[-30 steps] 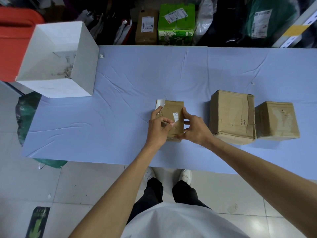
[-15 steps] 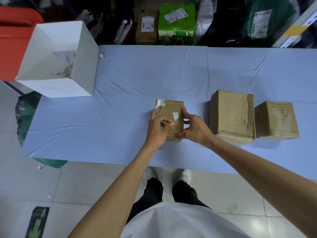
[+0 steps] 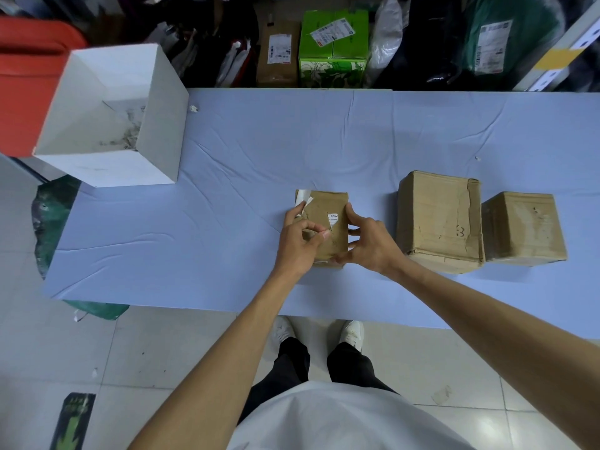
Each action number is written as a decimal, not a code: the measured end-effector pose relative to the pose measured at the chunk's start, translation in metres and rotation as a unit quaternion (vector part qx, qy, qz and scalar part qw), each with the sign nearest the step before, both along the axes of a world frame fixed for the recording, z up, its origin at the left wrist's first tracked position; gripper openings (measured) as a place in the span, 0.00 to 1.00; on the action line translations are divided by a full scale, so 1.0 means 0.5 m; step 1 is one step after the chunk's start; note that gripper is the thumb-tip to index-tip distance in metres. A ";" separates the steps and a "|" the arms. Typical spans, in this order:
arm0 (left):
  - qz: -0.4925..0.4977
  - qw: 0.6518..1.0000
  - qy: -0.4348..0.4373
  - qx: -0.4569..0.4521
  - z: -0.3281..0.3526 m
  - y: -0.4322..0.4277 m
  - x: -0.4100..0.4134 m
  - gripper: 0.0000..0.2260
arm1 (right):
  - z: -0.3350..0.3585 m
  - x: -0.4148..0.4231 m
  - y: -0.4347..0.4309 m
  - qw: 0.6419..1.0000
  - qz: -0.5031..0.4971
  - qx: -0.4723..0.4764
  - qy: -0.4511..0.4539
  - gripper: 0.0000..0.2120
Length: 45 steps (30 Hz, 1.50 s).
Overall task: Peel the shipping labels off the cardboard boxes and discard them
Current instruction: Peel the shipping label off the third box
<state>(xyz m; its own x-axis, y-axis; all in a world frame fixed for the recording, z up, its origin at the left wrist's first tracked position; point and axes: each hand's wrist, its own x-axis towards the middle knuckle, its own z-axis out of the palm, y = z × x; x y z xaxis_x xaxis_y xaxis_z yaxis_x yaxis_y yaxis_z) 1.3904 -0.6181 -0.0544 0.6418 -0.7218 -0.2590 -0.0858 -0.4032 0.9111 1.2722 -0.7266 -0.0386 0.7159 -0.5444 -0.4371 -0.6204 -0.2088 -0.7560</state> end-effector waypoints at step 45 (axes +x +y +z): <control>0.002 1.000 0.025 -0.017 0.004 0.005 -0.003 0.08 | 0.004 0.000 0.001 1.000 0.000 -0.013 0.008 0.60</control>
<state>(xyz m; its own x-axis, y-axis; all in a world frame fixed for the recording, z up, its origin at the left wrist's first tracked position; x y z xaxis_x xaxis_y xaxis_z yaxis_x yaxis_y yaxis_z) 1.3890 -0.6155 -0.0523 0.6310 -0.7289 -0.2656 -0.0389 -0.3717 0.9276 1.2724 -0.7263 -0.0364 0.7093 -0.5558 -0.4336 -0.6320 -0.2290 -0.7404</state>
